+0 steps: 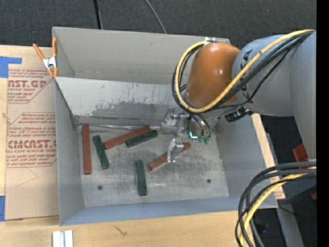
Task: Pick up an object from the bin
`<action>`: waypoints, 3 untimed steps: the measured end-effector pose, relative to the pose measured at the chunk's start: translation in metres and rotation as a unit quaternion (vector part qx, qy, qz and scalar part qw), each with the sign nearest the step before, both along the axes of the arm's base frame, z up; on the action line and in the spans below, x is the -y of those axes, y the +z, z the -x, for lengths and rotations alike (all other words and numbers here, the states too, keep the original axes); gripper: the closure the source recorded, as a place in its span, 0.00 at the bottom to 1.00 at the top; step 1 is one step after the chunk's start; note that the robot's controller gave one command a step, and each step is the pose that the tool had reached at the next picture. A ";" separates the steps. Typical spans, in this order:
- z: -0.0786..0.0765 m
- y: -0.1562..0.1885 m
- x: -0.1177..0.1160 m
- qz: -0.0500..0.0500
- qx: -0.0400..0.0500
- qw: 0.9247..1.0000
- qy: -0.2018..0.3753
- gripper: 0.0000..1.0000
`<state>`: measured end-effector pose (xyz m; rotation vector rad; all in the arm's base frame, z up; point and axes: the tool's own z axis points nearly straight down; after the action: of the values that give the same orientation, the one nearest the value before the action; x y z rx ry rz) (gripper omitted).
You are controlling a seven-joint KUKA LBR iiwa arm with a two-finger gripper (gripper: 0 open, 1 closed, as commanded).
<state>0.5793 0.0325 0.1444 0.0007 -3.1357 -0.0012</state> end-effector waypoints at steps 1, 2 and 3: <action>-0.002 0.004 0.000 0.000 0.004 1.000 0.000 0.00; -0.002 0.003 0.000 0.000 0.004 1.000 0.003 0.00; 0.000 -0.016 0.021 0.000 0.004 0.998 0.063 0.00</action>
Offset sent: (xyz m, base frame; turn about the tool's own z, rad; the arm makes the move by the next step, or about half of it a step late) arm -0.0176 -0.0077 -0.0744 -0.2594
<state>0.5789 0.0118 0.1279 0.1992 -3.1370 -0.0005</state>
